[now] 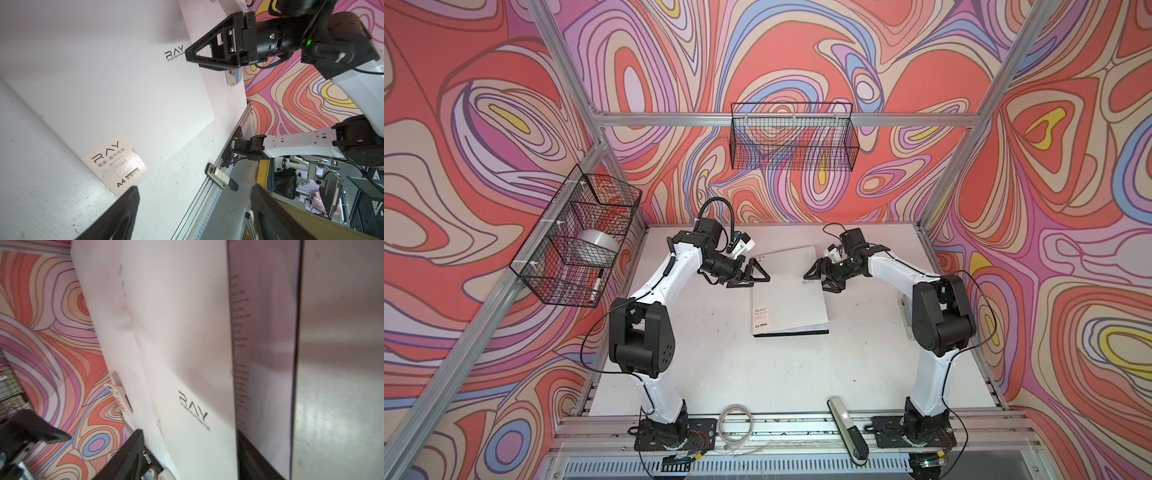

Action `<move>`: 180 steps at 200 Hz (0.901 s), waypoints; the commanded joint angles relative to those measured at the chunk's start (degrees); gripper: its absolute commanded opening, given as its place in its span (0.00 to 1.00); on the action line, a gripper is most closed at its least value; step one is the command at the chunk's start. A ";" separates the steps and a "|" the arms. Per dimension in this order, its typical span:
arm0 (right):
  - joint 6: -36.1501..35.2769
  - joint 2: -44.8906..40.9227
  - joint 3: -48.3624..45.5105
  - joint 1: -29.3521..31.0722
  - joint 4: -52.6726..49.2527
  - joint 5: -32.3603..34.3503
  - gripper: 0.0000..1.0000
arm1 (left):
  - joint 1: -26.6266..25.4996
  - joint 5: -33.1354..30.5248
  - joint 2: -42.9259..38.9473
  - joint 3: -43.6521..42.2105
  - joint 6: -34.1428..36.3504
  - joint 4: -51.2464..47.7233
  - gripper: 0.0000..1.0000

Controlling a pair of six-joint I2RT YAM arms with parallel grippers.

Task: Put the files into the folder

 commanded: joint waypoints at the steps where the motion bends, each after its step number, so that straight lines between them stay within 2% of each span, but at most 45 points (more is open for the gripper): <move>1: -4.24 -0.93 -0.54 0.20 -5.55 7.97 0.69 | 0.36 -1.55 0.68 -0.68 1.21 0.06 0.84; 62: -6.03 -0.69 -1.66 0.20 -7.80 15.32 0.69 | 0.42 -7.73 1.91 -3.14 0.33 3.33 0.84; 80: -6.40 -1.42 -2.04 0.20 -8.61 17.72 0.69 | 0.43 -11.76 1.94 -4.24 -1.34 5.21 0.84; 117: -4.38 -2.38 -4.80 0.20 -4.60 15.35 0.69 | 0.41 -19.25 3.26 -6.55 -4.55 9.74 0.84; 180: -2.24 -1.56 -7.38 0.20 -0.48 14.78 0.69 | 0.17 -20.07 9.86 -6.67 -8.07 13.44 0.84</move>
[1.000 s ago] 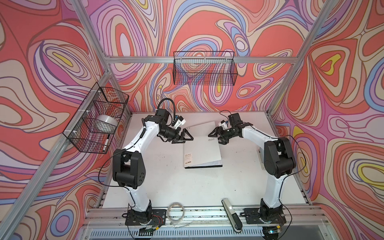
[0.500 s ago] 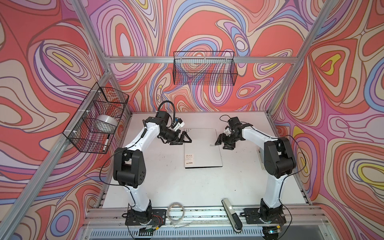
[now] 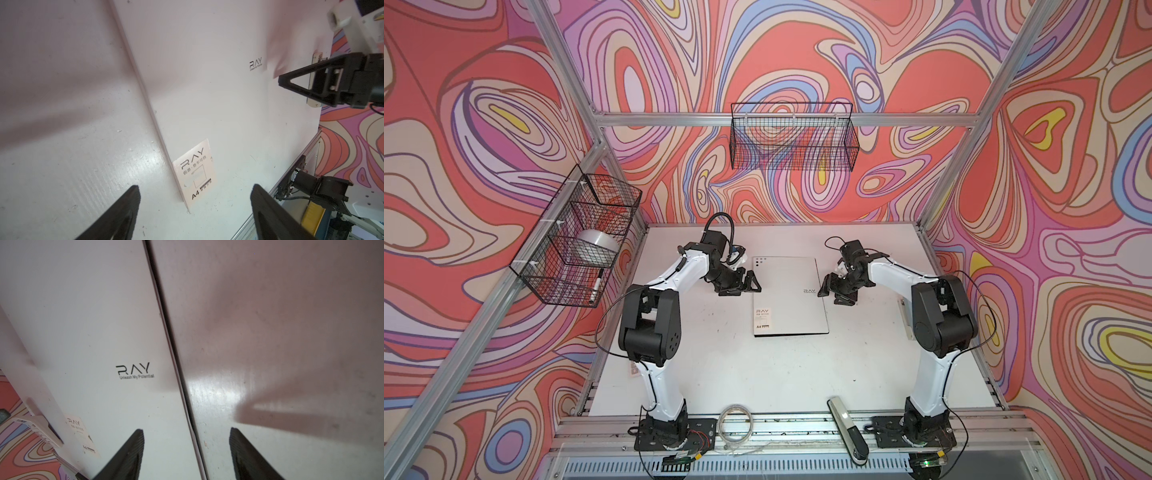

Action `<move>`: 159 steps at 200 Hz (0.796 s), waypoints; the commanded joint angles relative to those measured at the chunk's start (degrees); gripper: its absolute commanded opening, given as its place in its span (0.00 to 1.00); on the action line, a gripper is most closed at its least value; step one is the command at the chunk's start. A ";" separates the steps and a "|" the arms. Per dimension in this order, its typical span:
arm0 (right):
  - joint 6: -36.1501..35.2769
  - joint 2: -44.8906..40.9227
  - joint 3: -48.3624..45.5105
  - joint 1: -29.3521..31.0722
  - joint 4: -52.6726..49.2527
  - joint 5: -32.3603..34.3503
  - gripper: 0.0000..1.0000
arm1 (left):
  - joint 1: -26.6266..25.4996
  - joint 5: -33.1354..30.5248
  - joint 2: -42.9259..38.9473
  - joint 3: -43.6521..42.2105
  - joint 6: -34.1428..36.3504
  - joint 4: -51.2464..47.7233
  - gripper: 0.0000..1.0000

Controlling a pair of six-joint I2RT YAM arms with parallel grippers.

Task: Put the files into the folder

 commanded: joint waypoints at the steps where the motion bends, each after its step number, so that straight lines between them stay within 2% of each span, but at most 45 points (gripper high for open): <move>1: 1.13 -0.96 -1.56 0.20 2.47 -0.02 0.69 | 0.13 -1.11 2.86 0.20 -1.93 1.74 0.84; 88: 1.96 -2.72 -5.15 0.23 3.98 0.59 0.68 | -2.48 3.63 12.33 6.93 -2.33 0.83 0.82; 159: 0.90 -2.29 -3.51 0.28 2.32 2.41 0.68 | -4.87 7.32 14.70 9.68 -4.78 2.79 0.82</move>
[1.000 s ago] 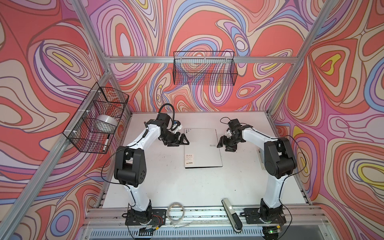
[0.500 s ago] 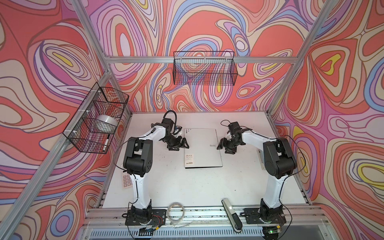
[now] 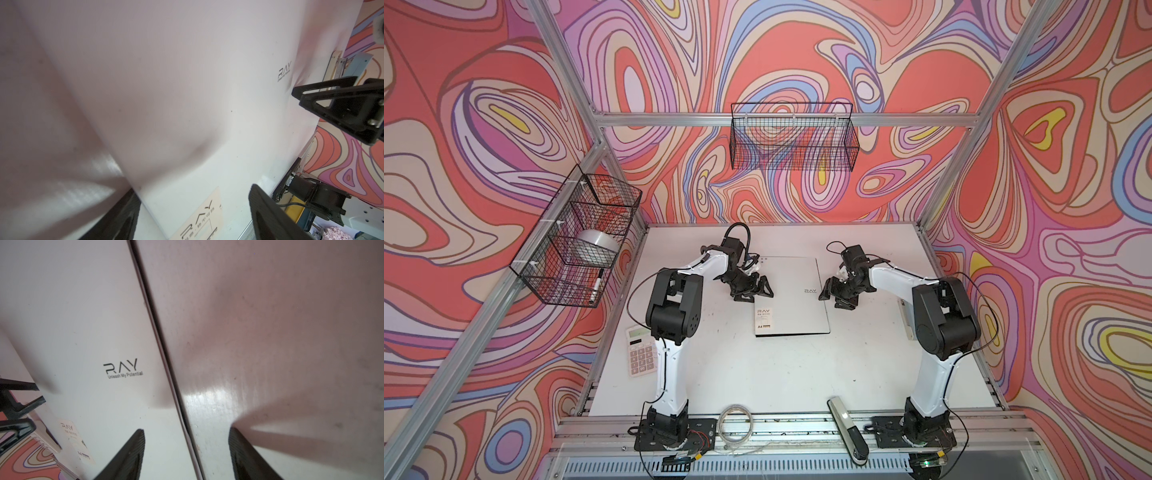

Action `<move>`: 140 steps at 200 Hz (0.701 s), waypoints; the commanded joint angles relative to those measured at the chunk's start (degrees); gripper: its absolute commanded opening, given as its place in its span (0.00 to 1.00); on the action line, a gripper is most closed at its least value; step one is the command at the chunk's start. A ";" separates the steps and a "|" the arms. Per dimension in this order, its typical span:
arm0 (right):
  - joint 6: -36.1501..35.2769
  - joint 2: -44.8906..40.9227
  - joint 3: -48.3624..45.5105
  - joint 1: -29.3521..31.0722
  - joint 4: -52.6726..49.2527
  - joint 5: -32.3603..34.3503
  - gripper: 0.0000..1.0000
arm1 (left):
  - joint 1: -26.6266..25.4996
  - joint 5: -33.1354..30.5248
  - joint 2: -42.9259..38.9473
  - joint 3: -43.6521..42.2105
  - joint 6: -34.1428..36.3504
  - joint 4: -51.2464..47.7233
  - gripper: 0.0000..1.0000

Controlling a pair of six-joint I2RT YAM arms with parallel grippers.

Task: Put the files into the folder

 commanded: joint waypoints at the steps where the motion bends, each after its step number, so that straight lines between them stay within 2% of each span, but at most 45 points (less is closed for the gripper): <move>1: -0.74 -0.83 1.03 0.24 -1.17 1.92 0.68 | -0.64 3.01 1.10 1.99 -1.46 1.37 0.82; 13: -1.05 -0.63 1.71 0.28 -1.82 3.16 0.68 | -0.92 4.15 1.02 1.90 -2.01 1.76 0.82; 27: -1.57 -0.70 2.30 0.28 -2.34 4.50 0.69 | -1.13 2.08 0.80 2.26 -1.61 0.96 0.82; 48: -2.56 -1.10 3.89 0.25 -3.18 7.87 0.71 | -0.84 -3.96 -1.14 1.57 0.49 -0.52 0.83; 91: -6.73 -3.26 5.95 0.20 -0.65 14.89 0.73 | 1.55 -16.99 -12.07 -5.18 5.75 0.89 0.87; 105: -8.23 -4.33 5.30 0.11 1.90 17.69 0.75 | 3.23 -19.55 -15.99 -8.58 5.99 3.38 0.89; 116: -9.09 -5.91 3.62 -0.13 5.67 19.26 0.76 | 4.77 -21.38 -18.57 -10.95 6.02 5.28 0.96; 132: -9.27 -7.44 2.28 -1.01 9.56 18.63 0.82 | 7.19 -23.04 -21.67 -14.13 6.22 8.00 0.98; 137: -9.48 -7.62 2.21 -1.47 10.04 17.99 0.87 | 7.85 -23.62 -22.45 -15.18 6.32 9.05 0.99; 140: -10.15 -7.74 2.00 -1.62 10.81 17.67 0.95 | 8.24 -23.86 -22.99 -15.81 6.39 9.72 0.99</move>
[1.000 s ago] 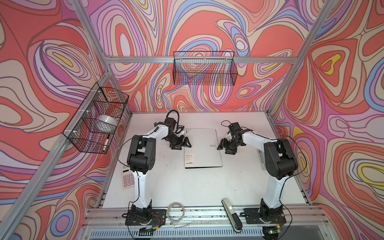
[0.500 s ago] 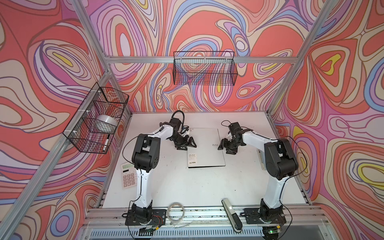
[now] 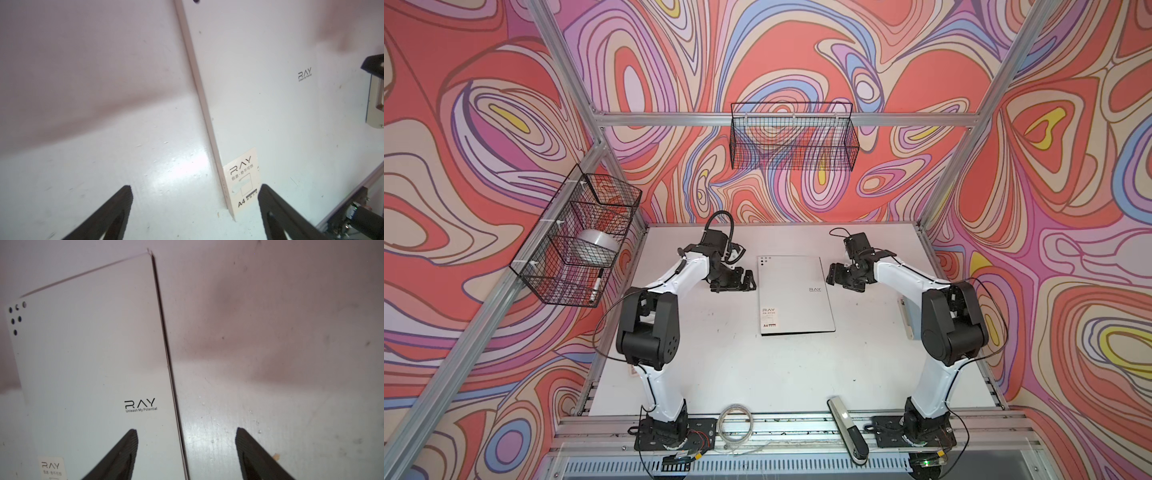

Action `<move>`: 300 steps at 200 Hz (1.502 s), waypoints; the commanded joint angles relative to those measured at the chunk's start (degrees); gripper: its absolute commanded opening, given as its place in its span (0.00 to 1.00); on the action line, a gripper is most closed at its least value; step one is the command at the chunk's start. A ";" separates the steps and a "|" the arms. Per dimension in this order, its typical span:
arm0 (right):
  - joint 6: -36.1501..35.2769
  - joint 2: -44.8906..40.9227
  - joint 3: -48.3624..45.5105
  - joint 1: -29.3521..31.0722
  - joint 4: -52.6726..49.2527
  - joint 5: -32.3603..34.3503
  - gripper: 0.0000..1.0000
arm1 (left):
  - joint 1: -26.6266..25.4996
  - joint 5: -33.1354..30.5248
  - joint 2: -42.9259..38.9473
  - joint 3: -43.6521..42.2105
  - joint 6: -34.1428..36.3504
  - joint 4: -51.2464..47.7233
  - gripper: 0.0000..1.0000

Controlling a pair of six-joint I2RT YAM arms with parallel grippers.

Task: Put the files into the folder

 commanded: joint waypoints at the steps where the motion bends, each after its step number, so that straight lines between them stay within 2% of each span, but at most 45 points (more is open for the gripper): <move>1: -3.11 -2.97 -1.63 -1.20 7.37 1.98 0.96 | 3.04 -5.90 -3.16 -4.26 1.82 5.43 0.99; 19: -6.04 -7.62 -8.32 -1.21 17.99 5.12 0.99 | 5.52 -7.36 -6.42 -9.33 1.85 11.16 1.00; 41: -11.86 -13.80 -19.00 -1.21 34.69 9.57 0.99 | 8.65 -7.60 -11.53 -18.72 0.21 23.68 1.00; 69: -20.74 -17.31 -23.64 -1.56 39.16 15.06 0.99 | 11.13 -8.22 -16.57 -29.78 -2.67 41.64 1.00; 79: -22.29 -19.26 -27.85 -2.13 44.51 17.05 0.98 | 11.30 -11.79 -18.72 -35.52 -3.85 50.63 1.00; 88: -22.47 -20.82 -31.27 -3.86 48.18 15.42 0.99 | 11.41 -15.24 -20.06 -40.22 -5.26 58.98 1.00; 111: -19.93 -21.48 -36.73 -9.20 54.27 10.29 0.99 | 12.99 -14.37 -22.00 -42.47 -6.98 60.33 1.00; 128: -19.35 -20.65 -40.61 -11.10 59.02 10.28 0.99 | 13.09 -13.54 -23.97 -45.27 -6.54 63.70 1.00; 168: -20.93 -17.55 -47.88 -11.62 71.32 15.04 0.99 | 13.07 -11.15 -28.84 -52.79 -3.20 66.78 1.00; 194: -22.38 -16.05 -50.01 -11.77 79.03 16.66 0.98 | 13.13 -11.65 -27.07 -55.25 -1.70 72.31 1.00; 214: -20.64 -14.22 -52.80 -12.27 85.82 21.01 0.98 | 13.22 -10.42 -25.20 -55.77 -1.58 74.26 1.00; 220: -20.41 -13.19 -54.01 -12.36 89.48 21.69 0.98 | 13.23 -10.04 -25.51 -55.31 -1.67 72.95 1.00; 237: -20.58 -10.51 -58.01 -12.40 100.25 21.61 0.99 | 13.23 -9.83 -25.27 -57.04 -2.98 77.03 1.00; 264: -20.97 -8.90 -59.26 -12.40 103.59 20.09 0.99 | 13.23 -9.77 -26.80 -58.99 -2.59 79.40 1.00; 284: -21.80 -6.21 -60.70 -12.37 109.31 19.42 0.99 | 13.32 -11.73 -31.05 -61.41 2.16 80.55 1.00; 300: -21.35 -7.14 -60.28 -12.46 106.67 19.21 0.98 | 13.40 -14.20 -29.20 -62.06 6.11 83.44 1.00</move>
